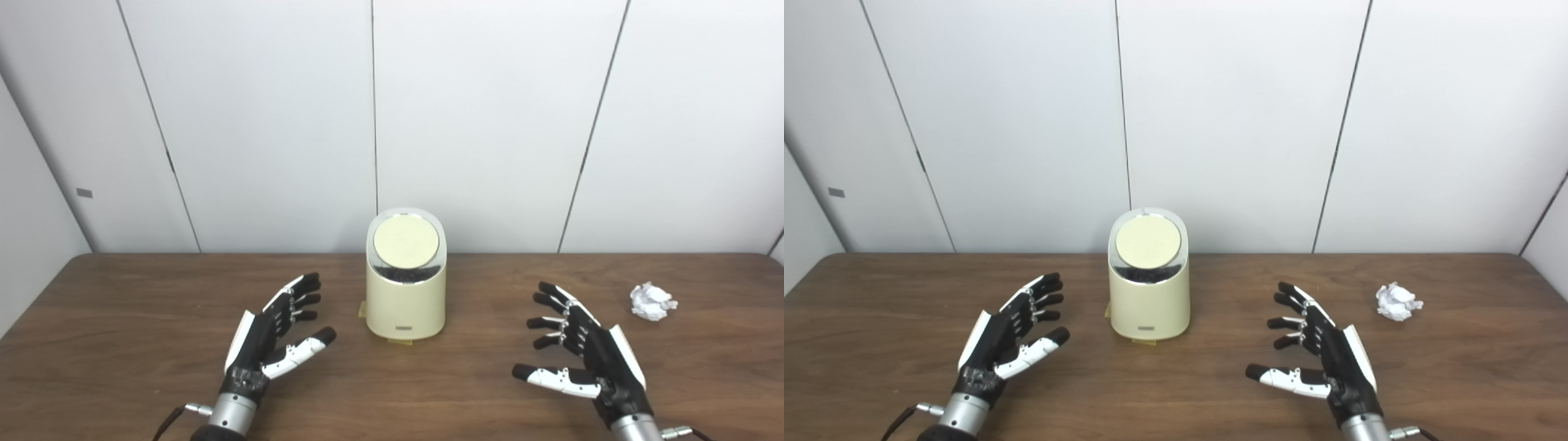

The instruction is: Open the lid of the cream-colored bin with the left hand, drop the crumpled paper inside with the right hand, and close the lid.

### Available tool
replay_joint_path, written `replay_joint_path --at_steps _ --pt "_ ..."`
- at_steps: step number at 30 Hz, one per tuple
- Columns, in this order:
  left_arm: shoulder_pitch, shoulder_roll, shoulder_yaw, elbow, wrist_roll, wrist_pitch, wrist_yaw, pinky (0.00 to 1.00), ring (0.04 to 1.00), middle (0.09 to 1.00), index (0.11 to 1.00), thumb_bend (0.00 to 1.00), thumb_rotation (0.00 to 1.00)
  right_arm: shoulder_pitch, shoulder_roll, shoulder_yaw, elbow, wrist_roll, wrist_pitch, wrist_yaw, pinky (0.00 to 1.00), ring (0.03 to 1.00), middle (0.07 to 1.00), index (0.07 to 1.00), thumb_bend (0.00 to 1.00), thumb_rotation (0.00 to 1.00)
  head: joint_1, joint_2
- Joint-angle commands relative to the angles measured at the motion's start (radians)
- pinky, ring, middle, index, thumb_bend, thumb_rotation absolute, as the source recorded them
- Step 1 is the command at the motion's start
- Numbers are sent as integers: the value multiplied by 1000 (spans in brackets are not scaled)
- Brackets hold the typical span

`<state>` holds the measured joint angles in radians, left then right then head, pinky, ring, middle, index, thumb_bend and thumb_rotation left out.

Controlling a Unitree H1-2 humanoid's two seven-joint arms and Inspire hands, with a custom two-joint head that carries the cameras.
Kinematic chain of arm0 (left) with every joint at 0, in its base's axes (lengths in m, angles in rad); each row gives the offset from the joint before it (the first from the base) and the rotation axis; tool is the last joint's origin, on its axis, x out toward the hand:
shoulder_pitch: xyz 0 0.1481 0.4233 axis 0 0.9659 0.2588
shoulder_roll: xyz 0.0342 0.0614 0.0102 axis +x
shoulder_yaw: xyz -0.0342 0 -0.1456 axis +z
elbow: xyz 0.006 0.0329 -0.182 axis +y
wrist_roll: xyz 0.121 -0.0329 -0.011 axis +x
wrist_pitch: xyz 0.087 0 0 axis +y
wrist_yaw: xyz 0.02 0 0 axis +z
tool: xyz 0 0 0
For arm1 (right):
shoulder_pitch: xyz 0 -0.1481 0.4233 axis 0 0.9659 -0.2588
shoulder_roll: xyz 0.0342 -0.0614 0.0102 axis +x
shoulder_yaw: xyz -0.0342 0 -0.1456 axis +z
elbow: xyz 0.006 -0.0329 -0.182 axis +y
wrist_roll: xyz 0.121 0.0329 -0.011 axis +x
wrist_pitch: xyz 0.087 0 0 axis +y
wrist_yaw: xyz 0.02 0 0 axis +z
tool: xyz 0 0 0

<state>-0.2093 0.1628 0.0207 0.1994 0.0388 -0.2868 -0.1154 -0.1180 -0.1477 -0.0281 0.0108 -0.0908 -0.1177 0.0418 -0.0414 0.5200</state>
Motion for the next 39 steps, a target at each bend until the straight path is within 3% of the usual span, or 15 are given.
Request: replay_joint_path --at_steps 1,17,23,30,39 --pt "-7 0 3 -5 -16 -18 6 756 838 872 901 843 443 -22 -1 -2 -22 5 -29 -6 541 692 843 864 812 132 -2 1" --pt "-9 0 0 -3 2 -13 15 756 837 869 896 849 449 -25 -1 2 -16 3 -31 -7 533 691 841 857 823 138 -3 -1" --pt "-44 -37 -11 -91 115 57 93 811 850 865 890 811 419 -32 -6 4 6 6 -47 -1 532 689 843 858 831 160 -5 -12" --pt "-164 -29 -32 -105 223 104 132 762 856 882 911 825 438 -37 -3 6 23 11 -60 -1 531 692 846 860 829 149 -2 -24" --pt "-309 -27 -50 -76 262 158 147 743 891 888 911 825 353 -38 2 12 25 7 -60 -4 550 700 845 860 835 149 -7 -30"
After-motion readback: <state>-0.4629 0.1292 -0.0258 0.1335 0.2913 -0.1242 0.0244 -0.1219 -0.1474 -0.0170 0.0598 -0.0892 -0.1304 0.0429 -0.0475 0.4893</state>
